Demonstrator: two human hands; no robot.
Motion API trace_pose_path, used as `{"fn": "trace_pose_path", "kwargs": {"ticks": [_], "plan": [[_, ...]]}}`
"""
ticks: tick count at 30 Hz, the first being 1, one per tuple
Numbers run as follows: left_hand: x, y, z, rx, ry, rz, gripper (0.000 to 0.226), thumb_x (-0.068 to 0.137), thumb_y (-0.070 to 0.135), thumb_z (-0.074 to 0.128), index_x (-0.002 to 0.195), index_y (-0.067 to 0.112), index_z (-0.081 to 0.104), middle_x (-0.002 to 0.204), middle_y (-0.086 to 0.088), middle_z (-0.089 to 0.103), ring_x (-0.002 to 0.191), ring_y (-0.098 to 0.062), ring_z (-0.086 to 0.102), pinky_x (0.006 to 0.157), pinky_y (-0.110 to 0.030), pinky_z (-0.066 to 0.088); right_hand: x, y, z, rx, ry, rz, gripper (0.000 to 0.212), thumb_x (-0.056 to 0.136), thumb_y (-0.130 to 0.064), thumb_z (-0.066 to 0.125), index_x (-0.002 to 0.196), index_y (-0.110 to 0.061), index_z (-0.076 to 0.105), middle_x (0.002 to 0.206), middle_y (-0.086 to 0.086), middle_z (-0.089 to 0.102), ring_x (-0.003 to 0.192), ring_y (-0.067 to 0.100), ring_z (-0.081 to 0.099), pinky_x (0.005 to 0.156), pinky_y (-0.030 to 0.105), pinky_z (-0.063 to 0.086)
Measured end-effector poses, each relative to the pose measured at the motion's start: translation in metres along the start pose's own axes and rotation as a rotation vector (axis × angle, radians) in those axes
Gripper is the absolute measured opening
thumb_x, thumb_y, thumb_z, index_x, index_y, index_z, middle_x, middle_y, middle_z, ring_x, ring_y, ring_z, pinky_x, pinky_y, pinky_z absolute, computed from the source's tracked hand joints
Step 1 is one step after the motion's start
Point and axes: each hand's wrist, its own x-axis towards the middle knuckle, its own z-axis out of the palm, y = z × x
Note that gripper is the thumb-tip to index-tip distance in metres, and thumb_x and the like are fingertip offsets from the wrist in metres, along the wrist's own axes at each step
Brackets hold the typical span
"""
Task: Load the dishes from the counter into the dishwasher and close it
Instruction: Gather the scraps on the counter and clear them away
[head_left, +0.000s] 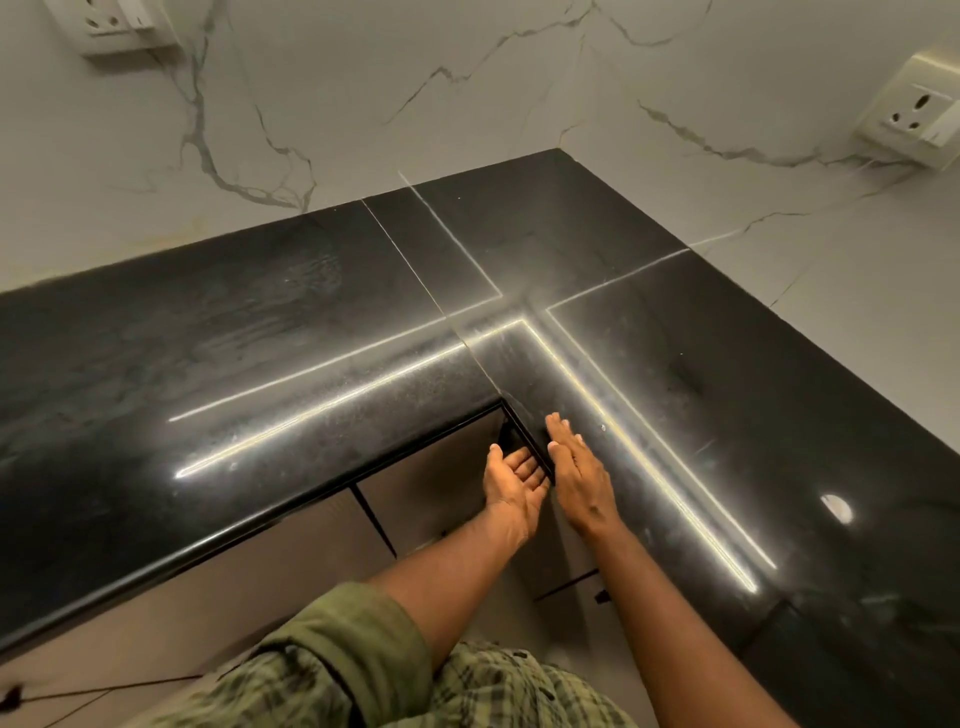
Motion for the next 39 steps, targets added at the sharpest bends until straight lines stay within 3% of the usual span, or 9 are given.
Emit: {"fn": "trace_pose_path", "kwargs": {"ticks": [4, 6, 12, 18, 21, 25, 29, 34, 39], "plan": [[0.009, 0.006, -0.005, 0.025, -0.027, -0.043, 0.075, 0.111, 0.053, 0.020, 0.144, -0.005, 0.053, 0.121, -0.025, 0.067, 0.120, -0.040, 0.064, 0.109, -0.049, 0.047, -0.006, -0.018, 0.001, 0.349, -0.146, -0.024, 0.046, 0.100, -0.025, 0.044, 0.140, -0.017, 0.066, 0.144, -0.002, 0.064, 0.139, 0.008, 0.054, 0.118, 0.026, 0.040], [0.011, 0.009, -0.006, 0.026, -0.009, -0.059, 0.072, 0.112, 0.050, 0.021, 0.145, -0.006, 0.051, 0.131, -0.027, 0.063, 0.129, -0.042, 0.059, 0.105, -0.050, 0.047, -0.005, -0.022, -0.007, 0.471, -0.074, -0.016, 0.054, 0.091, -0.028, 0.041, 0.131, -0.010, 0.072, 0.131, 0.000, 0.073, 0.126, 0.009, 0.065, 0.110, 0.027, 0.049], [0.015, 0.015, -0.009, 0.083, 0.000, -0.080, 0.063, 0.113, 0.042, 0.022, 0.143, -0.006, 0.050, 0.142, -0.029, 0.057, 0.136, -0.043, 0.053, 0.112, -0.054, 0.044, 0.008, -0.004, -0.022, 0.384, 0.294, 0.029, 0.048, 0.105, -0.028, 0.036, 0.142, -0.016, 0.064, 0.147, -0.001, 0.062, 0.141, 0.011, 0.052, 0.121, 0.033, 0.038], [0.019, 0.025, -0.017, 0.155, 0.043, -0.048, 0.066, 0.114, 0.040, 0.020, 0.130, -0.009, 0.060, 0.107, -0.026, 0.071, 0.097, -0.037, 0.069, 0.094, -0.048, 0.055, 0.002, -0.002, 0.013, 0.088, 0.079, -0.018, 0.060, 0.097, -0.042, 0.033, 0.151, -0.029, 0.055, 0.163, -0.006, 0.040, 0.156, 0.012, 0.025, 0.130, 0.037, 0.019], [0.017, 0.031, -0.026, 0.163, 0.066, -0.026, 0.069, 0.113, 0.041, 0.019, 0.126, -0.009, 0.064, 0.115, -0.028, 0.073, 0.097, -0.037, 0.073, 0.088, -0.046, 0.059, 0.002, -0.006, 0.017, 0.176, -0.015, -0.088, 0.048, 0.101, -0.027, 0.039, 0.142, -0.024, 0.065, 0.153, -0.002, 0.055, 0.150, 0.009, 0.039, 0.127, 0.034, 0.029], [0.007, 0.040, -0.045, 0.151, 0.156, 0.021, 0.066, 0.113, 0.042, 0.022, 0.121, -0.006, 0.067, 0.108, -0.026, 0.075, 0.092, -0.035, 0.074, 0.078, -0.045, 0.062, -0.008, -0.014, 0.041, 0.431, -0.034, -0.105, 0.048, 0.094, -0.026, 0.040, 0.120, -0.015, 0.078, 0.119, -0.003, 0.078, 0.116, 0.010, 0.070, 0.099, 0.025, 0.054], [-0.011, 0.046, -0.070, 0.186, 0.171, 0.088, 0.067, 0.113, 0.041, 0.019, 0.113, -0.003, 0.070, 0.119, -0.026, 0.073, 0.102, -0.033, 0.074, 0.088, -0.041, 0.059, -0.008, -0.008, 0.076, 0.831, 0.117, 0.215, 0.043, 0.105, -0.021, 0.035, 0.124, -0.009, 0.072, 0.130, 0.011, 0.072, 0.126, 0.019, 0.064, 0.109, 0.034, 0.049], [-0.045, 0.034, -0.105, 0.364, 0.242, 0.245, 0.057, 0.114, 0.036, 0.026, 0.139, -0.004, 0.059, 0.141, -0.018, 0.062, 0.135, -0.029, 0.057, 0.111, -0.037, 0.045, -0.014, -0.006, 0.123, 1.306, -0.141, 0.658, 0.050, 0.106, -0.023, 0.026, 0.120, 0.002, 0.068, 0.122, 0.019, 0.070, 0.124, 0.031, 0.061, 0.108, 0.035, 0.046], [-0.066, 0.030, -0.129, 0.457, 0.215, 0.253, 0.040, 0.112, 0.047, 0.031, 0.104, 0.024, 0.063, 0.103, 0.008, 0.066, 0.087, 0.008, 0.068, 0.080, -0.009, 0.051, -0.040, -0.019, 0.161, 1.391, -0.195, 0.840, 0.045, 0.106, -0.019, 0.029, 0.111, 0.002, 0.069, 0.113, 0.021, 0.073, 0.115, 0.032, 0.066, 0.121, 0.042, 0.039]]}}
